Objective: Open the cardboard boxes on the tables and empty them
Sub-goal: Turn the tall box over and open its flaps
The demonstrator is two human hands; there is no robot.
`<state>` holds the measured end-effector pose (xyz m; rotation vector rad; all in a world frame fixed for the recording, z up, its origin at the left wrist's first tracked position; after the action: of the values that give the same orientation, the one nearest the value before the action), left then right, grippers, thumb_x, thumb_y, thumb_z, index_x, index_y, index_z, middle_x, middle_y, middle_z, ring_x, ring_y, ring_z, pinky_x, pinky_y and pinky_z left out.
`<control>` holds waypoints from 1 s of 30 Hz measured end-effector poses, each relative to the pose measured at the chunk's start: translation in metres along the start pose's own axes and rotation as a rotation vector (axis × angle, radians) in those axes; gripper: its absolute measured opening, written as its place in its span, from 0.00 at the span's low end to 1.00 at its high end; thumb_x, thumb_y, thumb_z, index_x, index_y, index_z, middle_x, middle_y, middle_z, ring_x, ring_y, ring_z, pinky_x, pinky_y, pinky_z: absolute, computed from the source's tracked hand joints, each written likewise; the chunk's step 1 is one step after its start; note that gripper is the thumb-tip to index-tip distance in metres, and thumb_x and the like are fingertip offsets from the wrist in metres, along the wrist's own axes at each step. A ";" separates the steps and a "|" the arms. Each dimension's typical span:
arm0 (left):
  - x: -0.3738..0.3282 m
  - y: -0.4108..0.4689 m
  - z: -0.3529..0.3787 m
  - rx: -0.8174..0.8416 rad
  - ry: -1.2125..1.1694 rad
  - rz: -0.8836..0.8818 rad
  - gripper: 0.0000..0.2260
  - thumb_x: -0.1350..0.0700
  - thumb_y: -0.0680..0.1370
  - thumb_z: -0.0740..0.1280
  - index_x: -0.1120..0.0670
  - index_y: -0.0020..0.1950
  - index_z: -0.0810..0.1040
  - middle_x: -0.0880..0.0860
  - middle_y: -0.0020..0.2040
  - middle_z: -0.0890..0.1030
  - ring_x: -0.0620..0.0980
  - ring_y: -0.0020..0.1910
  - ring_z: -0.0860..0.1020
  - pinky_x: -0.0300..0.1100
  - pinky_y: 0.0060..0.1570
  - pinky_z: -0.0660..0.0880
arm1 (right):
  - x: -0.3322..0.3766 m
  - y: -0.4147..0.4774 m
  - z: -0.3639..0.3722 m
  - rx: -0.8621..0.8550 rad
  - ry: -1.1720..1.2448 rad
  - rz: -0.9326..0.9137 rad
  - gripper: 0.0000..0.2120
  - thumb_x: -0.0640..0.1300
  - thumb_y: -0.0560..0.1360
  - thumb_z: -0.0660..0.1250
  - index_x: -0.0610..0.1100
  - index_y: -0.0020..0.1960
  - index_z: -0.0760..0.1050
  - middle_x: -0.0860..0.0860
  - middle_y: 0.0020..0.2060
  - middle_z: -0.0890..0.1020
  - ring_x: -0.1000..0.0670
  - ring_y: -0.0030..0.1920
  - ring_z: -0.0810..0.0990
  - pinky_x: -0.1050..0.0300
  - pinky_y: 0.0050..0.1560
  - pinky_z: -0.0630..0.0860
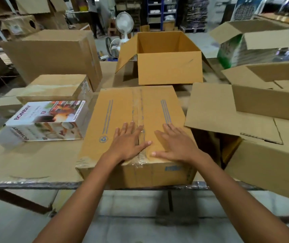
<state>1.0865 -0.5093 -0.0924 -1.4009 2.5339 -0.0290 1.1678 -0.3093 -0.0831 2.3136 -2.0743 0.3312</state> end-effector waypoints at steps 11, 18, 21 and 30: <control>-0.036 -0.046 0.007 -0.073 -0.013 -0.081 0.34 0.33 0.80 0.55 0.50 0.80 0.57 0.57 0.82 0.51 0.59 0.81 0.50 0.63 0.76 0.48 | 0.006 -0.066 0.015 -0.062 -0.033 -0.222 0.52 0.82 0.65 0.48 0.53 0.81 0.53 0.44 0.81 0.53 0.43 0.81 0.48 0.46 0.79 0.49; -0.038 -0.065 0.019 -0.356 -0.012 -0.031 0.26 0.38 0.80 0.55 0.54 0.68 0.75 0.57 0.70 0.73 0.58 0.71 0.70 0.56 0.68 0.67 | 0.017 -0.084 0.022 -0.293 -0.123 -0.143 0.51 0.81 0.63 0.46 0.48 0.69 0.76 0.48 0.71 0.75 0.47 0.73 0.71 0.48 0.71 0.67; -0.043 -0.072 0.022 -0.460 -0.014 0.086 0.27 0.37 0.78 0.55 0.56 0.59 0.81 0.58 0.62 0.79 0.59 0.62 0.76 0.53 0.60 0.73 | 0.015 -0.092 0.040 -0.529 -0.107 -0.130 0.43 0.77 0.68 0.52 0.44 0.58 0.83 0.47 0.60 0.83 0.46 0.63 0.80 0.48 0.62 0.76; -0.049 -0.086 0.024 -0.205 0.113 0.191 0.44 0.23 0.72 0.42 0.50 0.78 0.63 0.55 0.80 0.61 0.55 0.79 0.58 0.56 0.75 0.57 | 0.019 -0.111 0.064 -0.544 0.015 0.168 0.45 0.82 0.65 0.51 0.51 0.65 0.77 0.44 0.71 0.72 0.39 0.72 0.68 0.34 0.66 0.69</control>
<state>1.1883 -0.5123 -0.0936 -1.2496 2.8230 0.1968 1.2884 -0.3242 -0.1278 1.8213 -2.0287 -0.1961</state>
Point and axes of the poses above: each hand's wrist, its own y-axis towards the middle knuckle, its own z-axis out of the palm, x = y × z, the point moved 1 cm from there along y, towards the middle knuckle
